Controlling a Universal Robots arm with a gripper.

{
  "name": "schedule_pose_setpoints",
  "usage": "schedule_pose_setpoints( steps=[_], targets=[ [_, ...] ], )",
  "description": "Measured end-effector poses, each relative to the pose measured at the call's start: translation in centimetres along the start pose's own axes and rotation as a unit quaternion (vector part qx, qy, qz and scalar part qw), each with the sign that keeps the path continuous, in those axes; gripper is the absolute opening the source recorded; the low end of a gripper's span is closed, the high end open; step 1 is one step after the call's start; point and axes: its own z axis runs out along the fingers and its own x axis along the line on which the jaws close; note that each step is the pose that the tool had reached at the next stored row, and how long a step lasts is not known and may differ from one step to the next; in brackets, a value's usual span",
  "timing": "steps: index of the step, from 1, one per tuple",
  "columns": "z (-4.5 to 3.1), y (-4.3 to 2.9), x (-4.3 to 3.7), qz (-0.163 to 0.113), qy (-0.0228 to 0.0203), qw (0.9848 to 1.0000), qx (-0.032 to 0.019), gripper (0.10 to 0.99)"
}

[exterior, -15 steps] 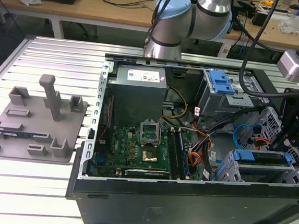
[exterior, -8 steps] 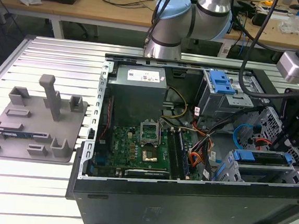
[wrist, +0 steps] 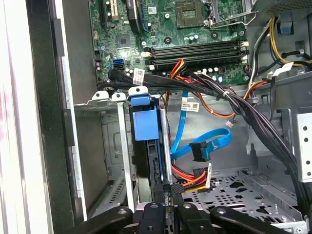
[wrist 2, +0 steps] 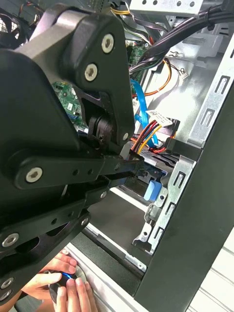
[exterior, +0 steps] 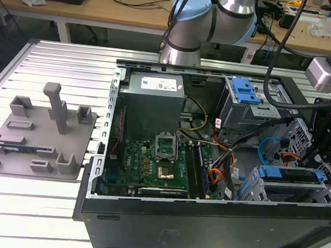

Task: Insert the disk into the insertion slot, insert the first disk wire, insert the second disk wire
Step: 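Insert the first disk wire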

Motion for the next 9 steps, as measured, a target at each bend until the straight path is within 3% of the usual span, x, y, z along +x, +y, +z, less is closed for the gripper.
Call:
schedule_pose_setpoints(
  steps=[2, 5, 9],
  targets=[
    [0.02, 0.01, -0.01, 0.000, 0.0010, 1.0000, -0.0003, 0.165],
    [0.00, 0.00, 0.00, 0.000, 0.0058, 1.0000, -0.0037, 0.165],
    [0.00, 0.01, 0.00, 0.000, 0.0065, 1.0000, -0.0043, 0.165]
  ],
)
